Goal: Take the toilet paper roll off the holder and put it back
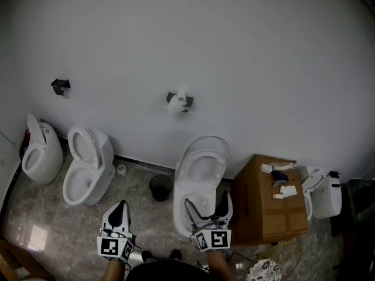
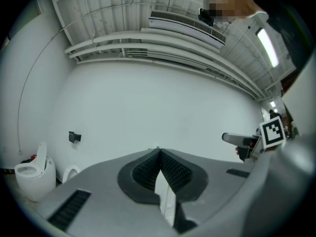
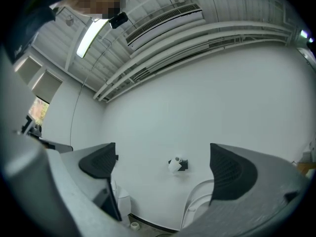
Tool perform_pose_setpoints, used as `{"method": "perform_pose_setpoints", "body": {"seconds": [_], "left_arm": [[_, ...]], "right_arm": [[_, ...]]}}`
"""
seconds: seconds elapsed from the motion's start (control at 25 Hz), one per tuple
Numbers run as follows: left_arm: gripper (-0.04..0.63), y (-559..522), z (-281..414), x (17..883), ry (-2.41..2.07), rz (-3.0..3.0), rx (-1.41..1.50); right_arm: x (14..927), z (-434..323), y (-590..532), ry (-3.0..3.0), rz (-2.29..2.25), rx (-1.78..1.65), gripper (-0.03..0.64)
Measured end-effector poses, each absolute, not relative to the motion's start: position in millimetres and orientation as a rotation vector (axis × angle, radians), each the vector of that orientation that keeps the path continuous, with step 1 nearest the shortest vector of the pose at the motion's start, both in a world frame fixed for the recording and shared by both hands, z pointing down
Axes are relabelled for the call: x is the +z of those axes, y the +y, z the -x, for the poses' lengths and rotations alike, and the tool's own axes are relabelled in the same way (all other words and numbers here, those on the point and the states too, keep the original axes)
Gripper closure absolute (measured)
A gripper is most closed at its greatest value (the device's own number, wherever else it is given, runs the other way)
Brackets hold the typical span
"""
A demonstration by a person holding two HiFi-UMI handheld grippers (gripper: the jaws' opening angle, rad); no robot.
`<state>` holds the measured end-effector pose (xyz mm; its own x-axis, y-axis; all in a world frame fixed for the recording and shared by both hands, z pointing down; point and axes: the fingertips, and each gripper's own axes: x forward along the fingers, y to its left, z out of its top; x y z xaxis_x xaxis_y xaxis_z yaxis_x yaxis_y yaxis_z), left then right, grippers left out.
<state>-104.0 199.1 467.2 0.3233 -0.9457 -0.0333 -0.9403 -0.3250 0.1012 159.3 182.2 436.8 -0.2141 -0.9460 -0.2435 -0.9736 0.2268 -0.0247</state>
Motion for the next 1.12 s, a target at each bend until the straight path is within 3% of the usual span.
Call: {"method": "perform_pose_setpoints", "body": {"seconds": [1.12], "left_arm": [[0.592,187,203,480,-1.755,-2.570,-0.209]], "right_arm": [[440,-76,183,2.239,1.905,0.217,0.044]]}}
